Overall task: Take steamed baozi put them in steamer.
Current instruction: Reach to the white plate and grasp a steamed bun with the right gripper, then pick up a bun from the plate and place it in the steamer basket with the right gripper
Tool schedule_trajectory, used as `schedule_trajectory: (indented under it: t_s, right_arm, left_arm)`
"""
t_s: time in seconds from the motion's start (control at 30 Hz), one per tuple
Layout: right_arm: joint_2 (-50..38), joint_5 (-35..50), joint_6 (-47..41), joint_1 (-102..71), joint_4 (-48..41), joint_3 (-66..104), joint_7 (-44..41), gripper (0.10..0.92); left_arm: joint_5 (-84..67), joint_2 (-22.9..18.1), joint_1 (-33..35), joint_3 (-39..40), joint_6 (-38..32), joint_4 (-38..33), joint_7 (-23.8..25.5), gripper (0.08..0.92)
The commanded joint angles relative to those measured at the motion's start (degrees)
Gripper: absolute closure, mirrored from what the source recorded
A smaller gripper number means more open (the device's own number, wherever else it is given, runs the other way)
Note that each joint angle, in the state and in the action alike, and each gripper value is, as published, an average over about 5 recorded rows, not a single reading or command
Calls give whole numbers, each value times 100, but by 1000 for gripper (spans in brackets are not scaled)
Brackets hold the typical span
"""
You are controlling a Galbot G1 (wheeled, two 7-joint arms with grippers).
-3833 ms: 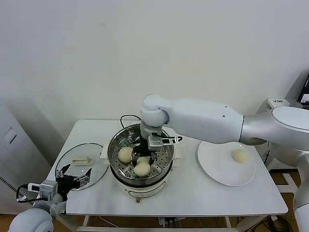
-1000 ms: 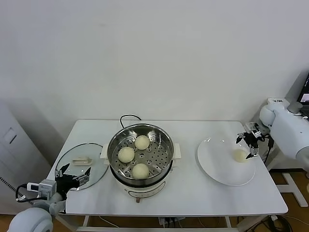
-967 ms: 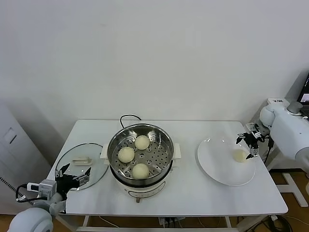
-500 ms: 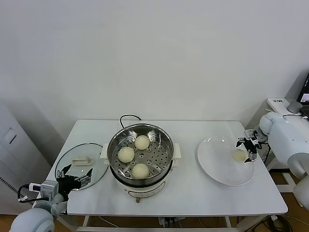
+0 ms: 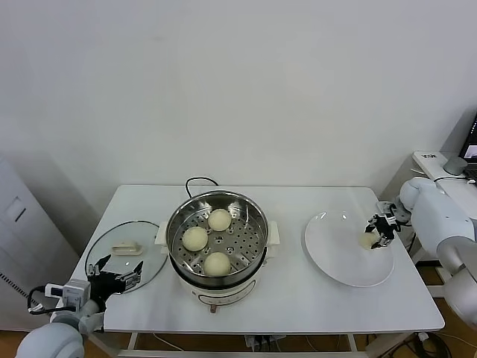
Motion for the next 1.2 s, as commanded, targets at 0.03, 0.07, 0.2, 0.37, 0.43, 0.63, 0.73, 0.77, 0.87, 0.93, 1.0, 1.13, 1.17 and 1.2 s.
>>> schedule_trajectory:
  t_s: [0.03, 0.07, 0.2, 0.37, 0.43, 0.63, 0.73, 0.77, 0.87, 0.93, 1.0, 1.13, 1.17, 1.2]
  right_arm:
    - [-173, 645, -142, 237, 210, -478, -503, 533]
    - [-235, 845, -190, 312, 331, -702, -578, 541]
    - [-660, 2190, -563, 769, 1272, -2048, -853, 565]
    - [-1322, 3602, -1310, 1739, 2796, -3675, -1032, 567]
    - [-1539, 4087, -1646, 2231, 3375, -4292, -1032, 567]
    - [-1767, 5436, -2594, 3763, 4828, -5857, -896, 567]
    - [-1618, 5910, -2966, 4369, 5278, -6341, -742, 567]
    - [-1548, 6035, -3078, 4495, 5393, -6430, -676, 567]
    - [-1298, 6389, -3421, 4757, 5712, -6625, -434, 567]
    - [-1122, 6690, -3681, 4893, 5923, -6726, -239, 567]
    - [-941, 7026, -3920, 4991, 6121, -6801, -26, 567]
    - [-600, 7625, -4352, 5143, 6408, -6913, 406, 560]
    - [-523, 7749, -4451, 5174, 6461, -6946, 507, 556]
    - [-437, 7869, -4572, 5201, 6521, -6973, 634, 551]
  left_arm:
    - [7, -25, 61, -64, 14, -37, -14, 177]
    - [12, -37, 81, -81, 17, -46, -17, 177]
    - [35, -76, 116, -112, 31, -76, -38, 177]
    - [37, -64, 96, -120, 76, -132, -76, 177]
    - [38, -58, 90, -118, 82, -147, -82, 177]
    - [53, -44, 83, -112, 96, -166, -93, 177]
    - [64, -39, 68, -97, 97, -168, -94, 177]
    - [67, -37, 59, -90, 99, -170, -96, 177]
    - [72, -32, 31, -74, 105, -175, -100, 177]
    - [73, -23, 22, -67, 108, -179, -103, 177]
    - [73, -16, 17, -63, 110, -182, -106, 177]
    - [74, -11, 15, -64, 108, -181, -114, 177]
    - [73, -8, 17, -64, 106, -178, -115, 177]
    - [73, -6, 18, -63, 104, -175, -115, 177]
